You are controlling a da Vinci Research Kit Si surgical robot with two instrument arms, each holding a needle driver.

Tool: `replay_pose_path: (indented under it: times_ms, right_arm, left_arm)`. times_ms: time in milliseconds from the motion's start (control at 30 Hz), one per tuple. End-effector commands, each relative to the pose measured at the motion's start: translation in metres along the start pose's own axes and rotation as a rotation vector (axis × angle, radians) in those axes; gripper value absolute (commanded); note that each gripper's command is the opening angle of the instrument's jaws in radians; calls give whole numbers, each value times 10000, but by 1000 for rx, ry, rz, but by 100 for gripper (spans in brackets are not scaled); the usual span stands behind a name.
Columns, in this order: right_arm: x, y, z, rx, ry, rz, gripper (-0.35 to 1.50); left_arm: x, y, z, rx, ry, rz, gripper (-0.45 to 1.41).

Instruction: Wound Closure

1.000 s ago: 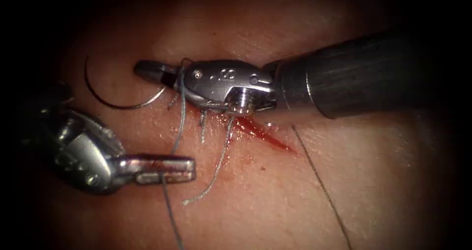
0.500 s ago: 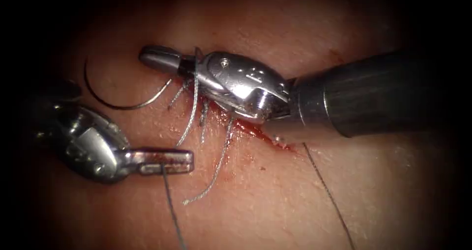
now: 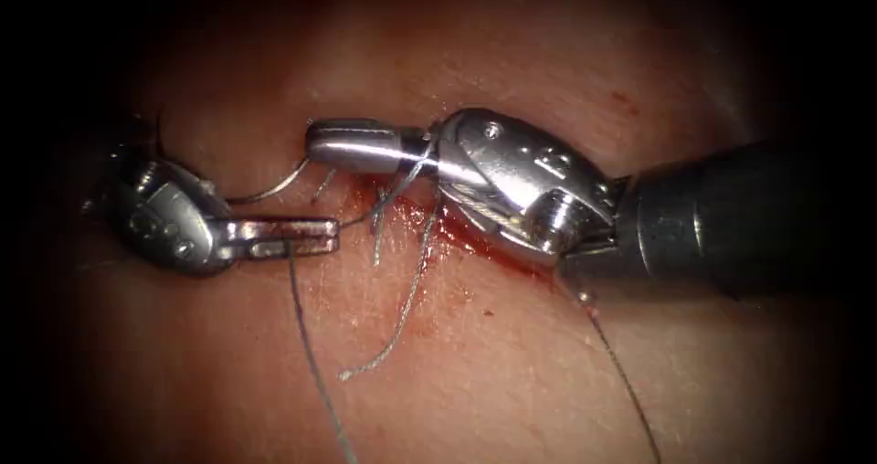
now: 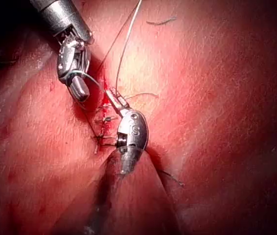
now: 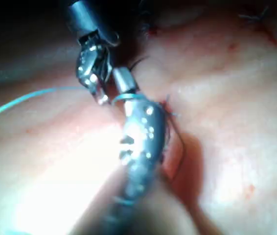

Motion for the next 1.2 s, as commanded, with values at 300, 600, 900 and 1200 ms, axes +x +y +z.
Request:
replay_pose_path:
  times_ms: [300,600,900,1200]
  right_arm:
    - [-13,-7,-2,103,-17,-41,17]
    - [-18,-7,-5,235,-122,-144,47]
    - [-27,-14,-14,384,-230,-184,46]
    - [-36,-45,0,535,-350,-209,46]
  left_arm:
    - [-20,-10,11,9,-1,-20,-45]
    - [-35,-17,15,9,-3,-27,-45]
    - [-35,-17,15,0,4,-27,-45]
    - [-41,-18,23,-16,16,-46,-45]
